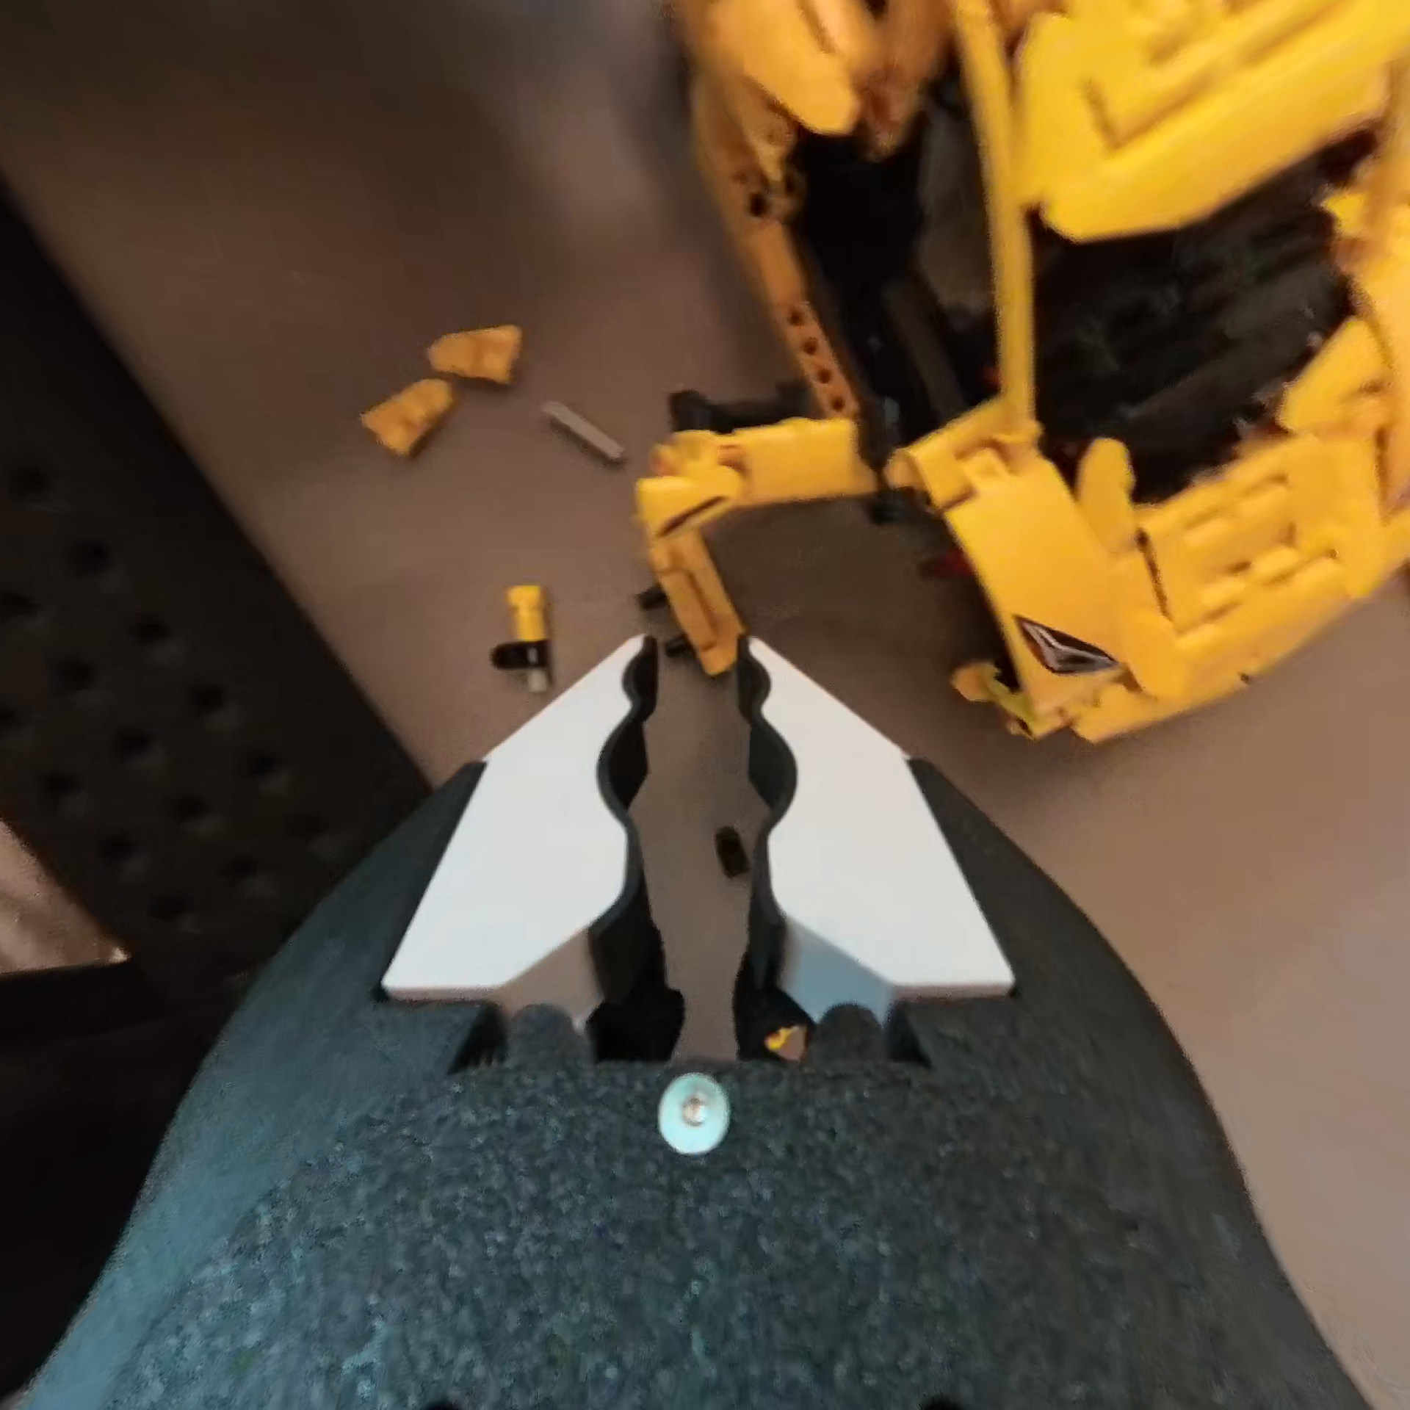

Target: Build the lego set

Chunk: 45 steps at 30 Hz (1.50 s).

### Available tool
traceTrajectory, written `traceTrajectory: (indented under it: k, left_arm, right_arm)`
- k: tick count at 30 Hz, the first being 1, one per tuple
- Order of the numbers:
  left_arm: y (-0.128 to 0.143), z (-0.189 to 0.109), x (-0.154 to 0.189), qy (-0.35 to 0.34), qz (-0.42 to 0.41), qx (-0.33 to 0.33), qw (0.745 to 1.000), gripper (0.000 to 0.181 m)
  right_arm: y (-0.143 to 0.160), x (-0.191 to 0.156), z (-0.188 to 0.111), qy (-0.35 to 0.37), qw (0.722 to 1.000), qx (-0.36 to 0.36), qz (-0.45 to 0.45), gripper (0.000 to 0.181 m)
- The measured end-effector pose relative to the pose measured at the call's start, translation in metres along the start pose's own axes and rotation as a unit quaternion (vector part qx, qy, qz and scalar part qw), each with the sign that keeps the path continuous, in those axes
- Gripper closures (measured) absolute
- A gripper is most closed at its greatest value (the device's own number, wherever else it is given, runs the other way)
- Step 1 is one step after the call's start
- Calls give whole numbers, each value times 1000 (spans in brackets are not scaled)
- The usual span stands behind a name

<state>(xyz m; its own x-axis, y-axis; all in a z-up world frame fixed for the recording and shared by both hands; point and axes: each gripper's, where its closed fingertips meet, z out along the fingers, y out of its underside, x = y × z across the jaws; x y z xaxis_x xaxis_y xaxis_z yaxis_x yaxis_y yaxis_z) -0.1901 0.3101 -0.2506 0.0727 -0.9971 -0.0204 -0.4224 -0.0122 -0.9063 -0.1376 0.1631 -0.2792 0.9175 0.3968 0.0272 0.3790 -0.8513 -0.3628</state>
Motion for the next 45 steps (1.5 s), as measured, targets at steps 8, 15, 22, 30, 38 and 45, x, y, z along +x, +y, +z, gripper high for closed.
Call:
traceTrajectory:
  k: [8,15,22,30,38,45]
  left_arm:
    - [0,0,-2,3,-4,4,1000,131]
    - [0,0,-2,2,-7,4,1000,133]
    - [0,0,-2,2,-6,3,1000,132]
    - [0,0,-2,1,-5,4,1000,132]
    - [0,0,-2,1,-4,4,1000,132]
    - [1,0,-2,2,-2,6,1000,132]
  right_arm:
    - [-45,-5,23,-48,996,80,3,160]
    - [-72,-3,31,-50,989,139,22,159]
    - [-76,2,34,-33,989,140,20,169]
    - [-69,-9,27,-29,991,125,-25,160]
    - [-83,21,11,132,956,125,-228,152]
    - [-82,28,31,73,968,60,-232,154]
